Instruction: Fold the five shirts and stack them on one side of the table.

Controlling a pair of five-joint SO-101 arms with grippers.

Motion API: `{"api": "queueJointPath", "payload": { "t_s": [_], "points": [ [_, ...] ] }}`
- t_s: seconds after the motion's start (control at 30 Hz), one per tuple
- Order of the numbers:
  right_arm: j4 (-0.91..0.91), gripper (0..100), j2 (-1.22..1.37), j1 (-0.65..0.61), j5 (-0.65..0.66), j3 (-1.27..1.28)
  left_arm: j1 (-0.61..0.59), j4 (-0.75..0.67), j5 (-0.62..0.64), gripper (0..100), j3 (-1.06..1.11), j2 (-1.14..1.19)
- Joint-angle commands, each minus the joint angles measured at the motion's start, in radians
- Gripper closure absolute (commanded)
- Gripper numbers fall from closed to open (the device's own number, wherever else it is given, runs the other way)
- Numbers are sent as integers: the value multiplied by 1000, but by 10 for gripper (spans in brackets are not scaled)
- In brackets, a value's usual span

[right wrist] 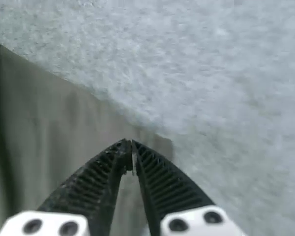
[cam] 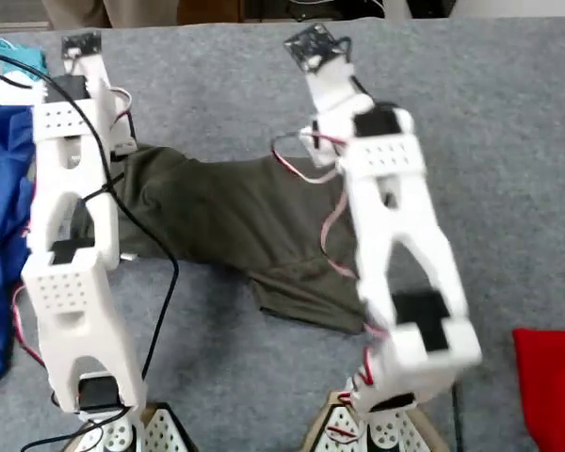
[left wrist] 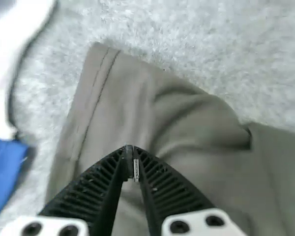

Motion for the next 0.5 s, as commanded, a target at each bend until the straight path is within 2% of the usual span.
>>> {"api": "queueJointPath", "payload": {
  "t_s": [0.0, 0.17, 0.3, 0.47],
  "points": [
    [75, 991, 165, -38, -35, -242, 2, -26, 14, 981, -86, 45],
    [89, 991, 381, -28, -46, -389, -2, -41, 12, 981, -130, 122],
    [158, 991, 504, 19, -46, -503, -11, -106, 12, 981, -172, 200],
    [235, 991, 642, 81, -46, -647, -48, -118, 12, 981, -249, 300]
  ]
}}
